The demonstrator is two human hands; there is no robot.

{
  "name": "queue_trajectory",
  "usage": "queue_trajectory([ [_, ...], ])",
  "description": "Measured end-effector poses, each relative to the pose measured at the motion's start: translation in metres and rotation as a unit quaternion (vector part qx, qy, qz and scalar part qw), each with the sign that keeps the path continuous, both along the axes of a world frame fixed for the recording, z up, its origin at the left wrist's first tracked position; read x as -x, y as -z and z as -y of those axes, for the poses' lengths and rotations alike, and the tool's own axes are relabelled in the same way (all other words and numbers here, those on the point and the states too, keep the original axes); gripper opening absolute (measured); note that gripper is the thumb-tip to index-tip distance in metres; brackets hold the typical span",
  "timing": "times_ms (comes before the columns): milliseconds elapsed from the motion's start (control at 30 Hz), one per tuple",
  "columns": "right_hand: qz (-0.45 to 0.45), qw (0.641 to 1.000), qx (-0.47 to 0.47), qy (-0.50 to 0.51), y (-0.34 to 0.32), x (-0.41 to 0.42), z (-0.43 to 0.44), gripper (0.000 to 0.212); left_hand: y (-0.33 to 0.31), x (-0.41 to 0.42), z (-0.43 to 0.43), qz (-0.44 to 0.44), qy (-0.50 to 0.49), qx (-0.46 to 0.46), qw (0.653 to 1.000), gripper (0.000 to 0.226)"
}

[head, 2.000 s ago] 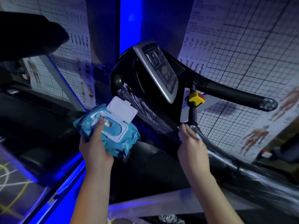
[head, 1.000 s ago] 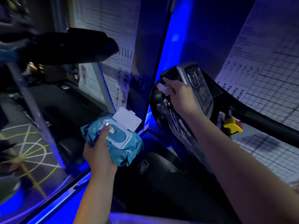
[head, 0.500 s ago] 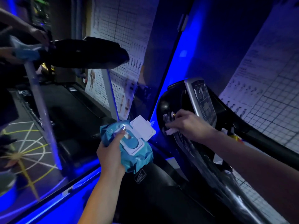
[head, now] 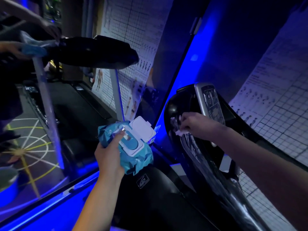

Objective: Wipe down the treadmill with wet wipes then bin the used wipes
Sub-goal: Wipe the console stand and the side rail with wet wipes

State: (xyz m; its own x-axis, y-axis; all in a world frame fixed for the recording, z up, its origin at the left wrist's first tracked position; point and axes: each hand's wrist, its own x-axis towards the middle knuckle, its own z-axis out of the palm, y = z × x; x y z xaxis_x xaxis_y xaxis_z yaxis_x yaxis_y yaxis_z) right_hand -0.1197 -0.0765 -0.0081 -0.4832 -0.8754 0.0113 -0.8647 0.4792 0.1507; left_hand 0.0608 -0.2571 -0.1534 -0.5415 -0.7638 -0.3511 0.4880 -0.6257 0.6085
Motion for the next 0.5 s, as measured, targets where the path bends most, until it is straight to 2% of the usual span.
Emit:
queue_trajectory([
  [100,0.005,0.999,-0.048,-0.015,-0.017,0.002,0.017,0.014,0.0,-0.002,0.001,0.006,0.003,0.008,1.0,0.034],
  [200,-0.011,0.999,0.041,-0.008,-0.038,0.015,0.04,0.028,0.0,-0.001,0.0,0.014,0.012,0.02,1.0,0.031],
  [267,-0.043,0.993,0.109,0.004,-0.034,0.025,0.047,0.02,0.001,0.0,-0.001,0.02,0.028,0.021,0.999,0.031],
  [333,-0.078,0.992,0.093,0.023,-0.016,0.03,0.045,0.011,0.003,0.0,-0.002,0.014,0.034,0.01,0.999,0.033],
  [500,-0.102,0.993,0.065,0.001,-0.004,0.034,0.023,0.017,0.008,0.002,0.0,0.012,0.042,0.014,0.999,0.036],
])
